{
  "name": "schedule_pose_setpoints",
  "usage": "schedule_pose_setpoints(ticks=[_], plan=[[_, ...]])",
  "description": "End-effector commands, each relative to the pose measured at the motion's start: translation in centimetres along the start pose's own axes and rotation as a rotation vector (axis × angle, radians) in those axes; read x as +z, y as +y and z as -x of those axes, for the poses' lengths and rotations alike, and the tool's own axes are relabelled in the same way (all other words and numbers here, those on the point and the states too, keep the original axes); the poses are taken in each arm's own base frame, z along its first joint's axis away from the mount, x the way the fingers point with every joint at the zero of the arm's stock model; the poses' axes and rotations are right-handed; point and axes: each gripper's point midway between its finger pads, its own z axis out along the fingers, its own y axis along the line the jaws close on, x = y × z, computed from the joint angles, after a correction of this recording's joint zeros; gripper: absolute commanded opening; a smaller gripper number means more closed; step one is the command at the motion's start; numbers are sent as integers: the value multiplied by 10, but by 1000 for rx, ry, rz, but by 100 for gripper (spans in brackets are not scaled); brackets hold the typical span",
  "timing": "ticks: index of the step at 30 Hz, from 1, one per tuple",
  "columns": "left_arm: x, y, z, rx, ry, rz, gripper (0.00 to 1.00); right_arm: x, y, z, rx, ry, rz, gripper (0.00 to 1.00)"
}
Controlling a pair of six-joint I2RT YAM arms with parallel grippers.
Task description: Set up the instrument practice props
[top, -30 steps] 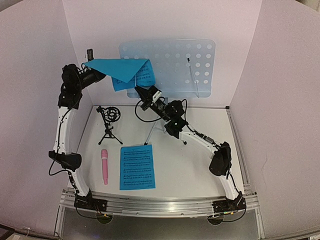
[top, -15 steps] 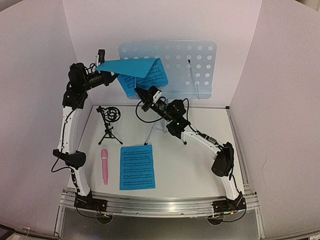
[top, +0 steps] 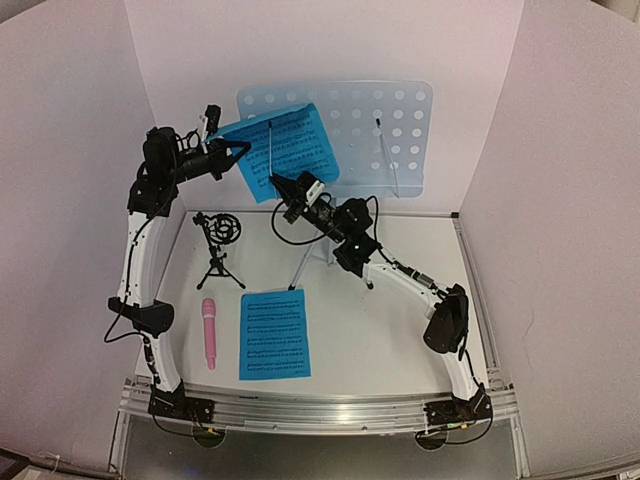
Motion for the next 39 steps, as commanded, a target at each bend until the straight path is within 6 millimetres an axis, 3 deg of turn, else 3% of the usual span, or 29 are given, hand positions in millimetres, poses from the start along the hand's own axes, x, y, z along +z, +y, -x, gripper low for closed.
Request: schedule_pose_setpoints(ticks=[1, 8, 11, 15, 21, 29, 35, 39], plan=[[-6, 0, 17, 145, -44, 52, 0, -3, -8, 75, -69, -138, 4, 0], [-2, 5, 14, 171, -41, 62, 6, -4, -9, 73, -66, -132, -3, 0], [-3, 1, 15, 189, -43, 48, 16, -4, -10, 72, -69, -127, -9, 0], [-9, -3, 24, 215, -59, 63, 40, -4, -11, 73, -71, -126, -12, 0], [-28, -13, 35, 305, -57, 112, 53, -5, -12, 72, -70, -124, -20, 0], [-57, -8, 55, 350, -92, 204, 70, -3, -11, 65, -49, -118, -18, 0], [-73, -15, 69, 341, -132, 157, 70, -2, -11, 64, -41, -118, -22, 0], [-67, -14, 68, 319, -143, 128, 49, -3, -12, 66, -40, -121, -23, 0]])
